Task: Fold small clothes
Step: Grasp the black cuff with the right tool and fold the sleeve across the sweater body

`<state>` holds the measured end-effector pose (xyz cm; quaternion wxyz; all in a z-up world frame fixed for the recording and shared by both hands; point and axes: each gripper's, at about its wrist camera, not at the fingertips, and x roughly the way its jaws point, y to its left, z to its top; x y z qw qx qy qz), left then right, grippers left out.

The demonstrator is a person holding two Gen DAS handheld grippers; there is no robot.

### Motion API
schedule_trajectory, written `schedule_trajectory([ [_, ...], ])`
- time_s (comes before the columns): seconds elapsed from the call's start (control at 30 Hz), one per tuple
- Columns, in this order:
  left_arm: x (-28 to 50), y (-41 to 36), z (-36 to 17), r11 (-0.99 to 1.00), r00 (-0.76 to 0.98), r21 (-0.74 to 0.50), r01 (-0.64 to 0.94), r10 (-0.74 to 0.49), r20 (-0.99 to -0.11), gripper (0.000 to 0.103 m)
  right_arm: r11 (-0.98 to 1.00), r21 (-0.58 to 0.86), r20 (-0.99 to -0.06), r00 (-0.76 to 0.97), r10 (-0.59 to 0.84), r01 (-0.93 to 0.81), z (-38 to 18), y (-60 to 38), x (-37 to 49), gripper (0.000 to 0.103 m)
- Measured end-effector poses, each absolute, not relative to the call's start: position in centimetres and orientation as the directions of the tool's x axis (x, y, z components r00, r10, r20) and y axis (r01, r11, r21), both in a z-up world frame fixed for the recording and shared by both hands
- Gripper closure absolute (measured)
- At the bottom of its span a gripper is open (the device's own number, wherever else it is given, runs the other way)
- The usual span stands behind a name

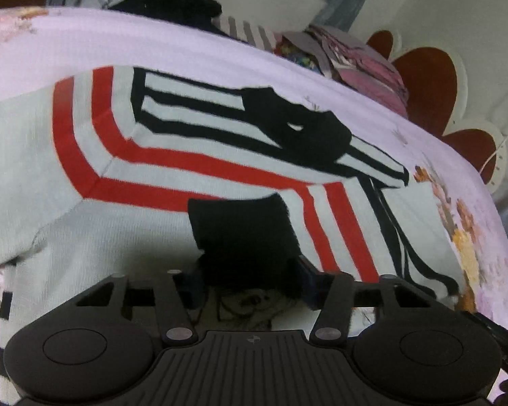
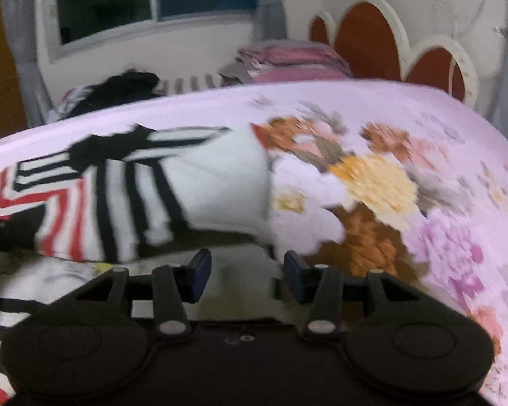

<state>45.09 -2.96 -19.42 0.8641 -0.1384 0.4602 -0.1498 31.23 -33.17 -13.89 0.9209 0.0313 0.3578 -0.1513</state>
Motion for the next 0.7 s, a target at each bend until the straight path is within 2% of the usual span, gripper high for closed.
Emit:
schedule_trajectory([
  [0.07,45.3,-3.1,-19.4,0.916,0.536,-0.378,0.134,-0.388,-0.750,0.074,0.951,-0.050,-0.681,0.686,-0.256,0.306,-14.6,-33.7,31.6,0.056],
  [0.1,45.5,-3.1,-19.5,0.915,0.529,-0.382,0.132,-0.391,-0.753,0.088,0.952,-0.040,-0.687,0.684,-0.246,0.303,-14.9,-33.8,31.9,0.056],
  [0.27,45.1,-2.6,-18.3,0.905,0.581,-0.403,0.138,-0.403,-0.707,0.092,0.959,-0.028,-0.696,0.683,-0.222,0.283,-16.0,-34.2,33.4,0.059],
  [0.33,44.7,-1.8,-17.1,0.905,0.629,-0.405,0.129,-0.390,-0.672,0.093,0.962,-0.022,-0.697,0.686,-0.211,0.274,-16.1,-34.1,34.2,0.066],
  [0.43,44.4,-0.1,-15.7,0.912,0.690,-0.397,0.105,-0.354,-0.631,0.093,0.963,-0.026,-0.688,0.694,-0.212,0.269,-15.9,-34.2,35.2,0.067],
  [0.47,44.6,0.3,-15.8,0.916,0.687,-0.389,0.099,-0.346,-0.640,0.093,0.964,-0.014,-0.687,0.698,-0.202,0.266,-16.0,-34.2,35.4,0.071],
  [0.5,44.7,0.6,-16.2,0.923,0.680,-0.375,0.092,-0.333,-0.653,0.093,0.965,-0.002,-0.689,0.699,-0.191,0.261,-16.0,-34.2,35.5,0.082],
  [0.63,45.3,0.2,-18.9,0.945,0.625,-0.315,0.089,-0.299,-0.721,0.093,0.959,-0.017,-0.696,0.685,-0.215,0.283,-16.6,-34.4,34.9,0.089],
  [0.7,45.3,-0.1,-19.5,0.952,0.618,-0.294,0.086,-0.283,-0.733,0.093,0.951,0.030,-0.706,0.680,-0.198,0.308,-16.9,-35.3,34.3,0.091],
])
